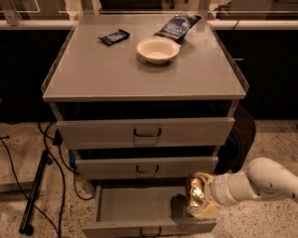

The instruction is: Place orange can into bottom drawer

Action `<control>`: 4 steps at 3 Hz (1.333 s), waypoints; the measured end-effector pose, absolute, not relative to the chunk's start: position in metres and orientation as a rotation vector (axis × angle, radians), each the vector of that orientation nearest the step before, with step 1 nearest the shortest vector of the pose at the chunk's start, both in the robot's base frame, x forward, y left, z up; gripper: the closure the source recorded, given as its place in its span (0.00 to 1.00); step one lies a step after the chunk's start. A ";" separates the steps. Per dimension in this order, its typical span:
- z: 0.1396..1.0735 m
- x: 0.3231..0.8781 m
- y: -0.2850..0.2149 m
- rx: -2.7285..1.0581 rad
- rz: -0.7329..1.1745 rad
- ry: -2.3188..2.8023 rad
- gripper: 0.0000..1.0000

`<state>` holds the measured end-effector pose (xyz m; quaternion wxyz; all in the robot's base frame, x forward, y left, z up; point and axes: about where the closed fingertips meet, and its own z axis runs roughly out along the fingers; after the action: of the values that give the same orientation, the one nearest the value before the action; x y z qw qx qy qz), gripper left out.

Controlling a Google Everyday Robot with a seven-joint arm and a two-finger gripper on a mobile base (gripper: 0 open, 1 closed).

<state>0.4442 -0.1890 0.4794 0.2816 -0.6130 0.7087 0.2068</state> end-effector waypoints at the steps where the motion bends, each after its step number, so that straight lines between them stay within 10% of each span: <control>1: 0.465 0.437 -0.183 -1.628 0.597 1.906 1.00; 4: 0.400 0.455 -0.179 -1.652 0.610 1.894 1.00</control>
Offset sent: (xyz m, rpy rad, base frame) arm -0.0074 0.0065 -0.0180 0.0238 0.0301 -0.0018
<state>0.4554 -0.1786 0.4001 0.2740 -0.6143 0.7044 0.2267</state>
